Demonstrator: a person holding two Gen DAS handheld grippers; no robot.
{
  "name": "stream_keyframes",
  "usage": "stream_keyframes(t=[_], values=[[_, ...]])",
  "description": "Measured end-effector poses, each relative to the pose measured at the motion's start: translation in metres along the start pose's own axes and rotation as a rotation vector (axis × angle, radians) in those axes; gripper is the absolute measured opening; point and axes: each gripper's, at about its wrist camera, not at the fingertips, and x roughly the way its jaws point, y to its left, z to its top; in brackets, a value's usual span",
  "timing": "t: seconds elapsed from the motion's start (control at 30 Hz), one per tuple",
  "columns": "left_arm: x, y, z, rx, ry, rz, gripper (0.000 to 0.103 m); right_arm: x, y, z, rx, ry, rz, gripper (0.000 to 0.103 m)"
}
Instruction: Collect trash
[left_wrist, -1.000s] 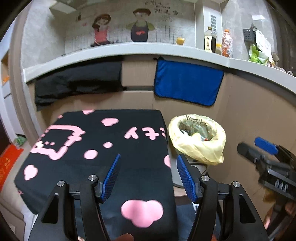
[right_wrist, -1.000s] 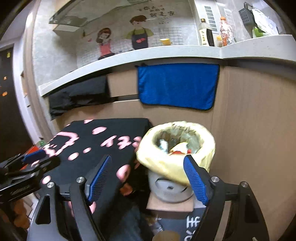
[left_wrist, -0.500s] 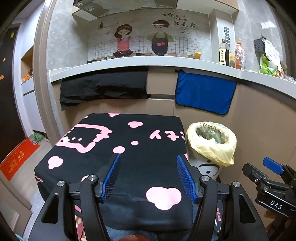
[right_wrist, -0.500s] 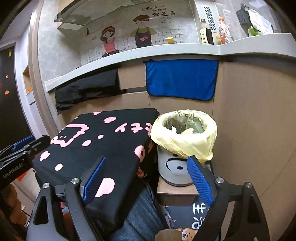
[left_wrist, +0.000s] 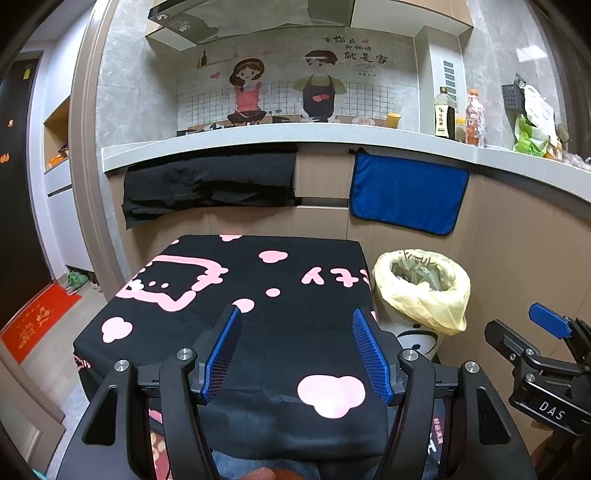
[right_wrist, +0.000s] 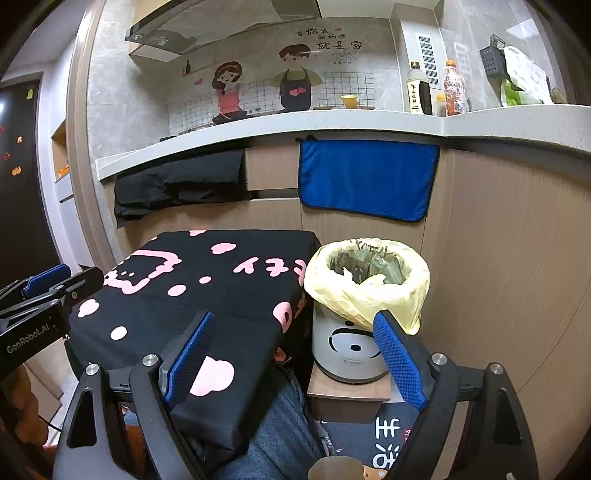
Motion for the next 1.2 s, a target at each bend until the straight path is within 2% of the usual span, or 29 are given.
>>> stream_keyframes(t=[1.2], values=[[0.0022,-0.0018,0.0008,0.024,0.008,-0.038,0.063,-0.0032,-0.0087,0.0015,-0.001,-0.009,-0.024,0.085]])
